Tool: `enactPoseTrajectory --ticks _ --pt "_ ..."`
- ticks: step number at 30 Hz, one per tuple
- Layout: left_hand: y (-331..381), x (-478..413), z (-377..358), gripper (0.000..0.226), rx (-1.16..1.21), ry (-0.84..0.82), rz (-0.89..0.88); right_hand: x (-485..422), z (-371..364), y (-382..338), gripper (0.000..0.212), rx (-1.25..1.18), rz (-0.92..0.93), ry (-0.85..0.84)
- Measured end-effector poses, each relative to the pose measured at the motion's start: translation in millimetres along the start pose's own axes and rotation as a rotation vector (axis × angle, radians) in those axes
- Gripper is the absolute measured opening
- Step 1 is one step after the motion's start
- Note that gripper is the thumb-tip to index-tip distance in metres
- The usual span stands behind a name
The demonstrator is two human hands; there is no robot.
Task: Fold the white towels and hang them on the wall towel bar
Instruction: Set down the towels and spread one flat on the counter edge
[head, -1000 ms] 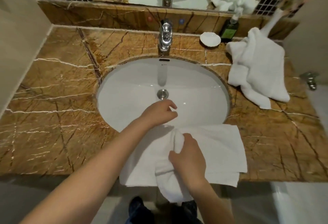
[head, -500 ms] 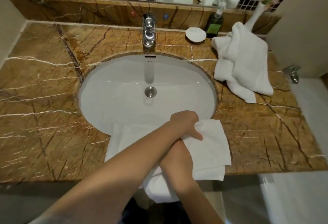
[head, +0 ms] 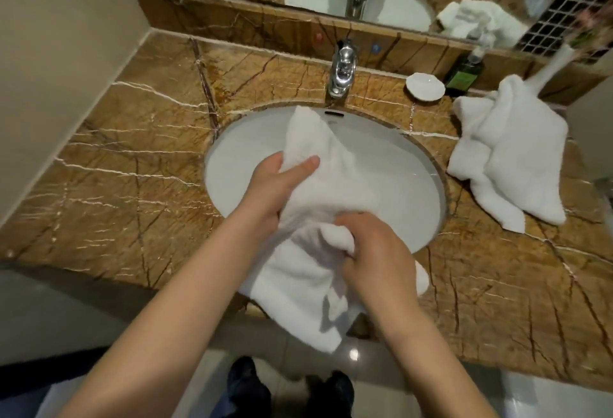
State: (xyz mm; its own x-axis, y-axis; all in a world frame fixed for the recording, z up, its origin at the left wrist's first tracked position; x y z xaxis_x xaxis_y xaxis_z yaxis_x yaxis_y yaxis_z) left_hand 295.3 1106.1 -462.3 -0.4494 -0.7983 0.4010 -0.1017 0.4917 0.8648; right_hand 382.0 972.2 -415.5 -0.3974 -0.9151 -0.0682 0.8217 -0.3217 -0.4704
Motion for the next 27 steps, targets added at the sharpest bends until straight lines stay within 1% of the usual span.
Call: enactPoseTrajectory --ticks 2,3,5,7,10,12,15,16,18,20,21,22,24,26,27 --pt "15 11 38 0.015 -0.058 0.131 -0.135 -6 6 -6 0.044 0.085 0.116 -0.017" --pt "19 18 54 0.017 -0.127 0.192 -0.195 -8 8 -7 0.047 0.137 0.157 -0.014" --pt "17 33 83 0.026 -0.231 0.283 -0.251 -8 10 -9 0.049 0.213 0.226 0.005" --pt "5 47 105 0.035 -0.295 0.324 -0.262 -1 2 -9 0.047 0.228 0.287 0.008" --pt "-24 61 128 0.039 -0.453 0.342 -0.243 18 -29 -5 0.049 0.224 0.374 -0.06" --pt "-45 66 141 0.033 -0.576 0.376 -0.207 30 -54 -2 0.049 0.239 0.406 -0.131" --pt "-59 70 159 0.016 -0.779 0.459 -0.129 45 -83 1 0.044 0.278 0.47 -0.223" --pt "-56 71 163 0.013 -0.812 0.487 -0.127 46 -86 3 0.042 0.284 0.486 -0.227" --pt "-40 76 168 0.014 -0.839 0.554 -0.194 45 -80 5 0.038 0.289 0.525 -0.193" --pt "-21 83 174 0.014 -0.891 0.625 -0.275 41 -65 5 0.024 0.281 0.571 -0.126" --pt "-14 87 179 0.016 -0.951 0.665 -0.292 41 -58 5 0.018 0.274 0.594 -0.093" --pt "-9 89 184 0.019 -1.037 0.699 -0.284 40 -53 5 0.017 0.267 0.613 -0.067" --pt "-8 90 197 0.028 -1.229 0.74 -0.209 42 -49 7 0.017 0.261 0.644 -0.034" --pt "-10 90 203 0.046 -1.405 0.758 -0.166 49 -54 8 0.018 0.251 0.683 -0.026" --pt "-11 91 199 0.057 -1.492 0.766 -0.188 53 -57 9 0.021 0.24 0.7 -0.03"
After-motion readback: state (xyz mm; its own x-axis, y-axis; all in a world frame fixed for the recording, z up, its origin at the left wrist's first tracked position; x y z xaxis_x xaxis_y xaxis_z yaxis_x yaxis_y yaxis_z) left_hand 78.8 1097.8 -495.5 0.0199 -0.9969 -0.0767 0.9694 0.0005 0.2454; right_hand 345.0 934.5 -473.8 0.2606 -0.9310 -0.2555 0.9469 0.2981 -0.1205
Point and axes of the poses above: each hand's wrist, its own x-axis away from the middle knuckle, its own z-axis out of the back of the hand, y = z × x, the point moved 10 cm from there along -x, towards the middle knuckle, and after that the axes turned 2 degrees about x, right-handed, at the moved point
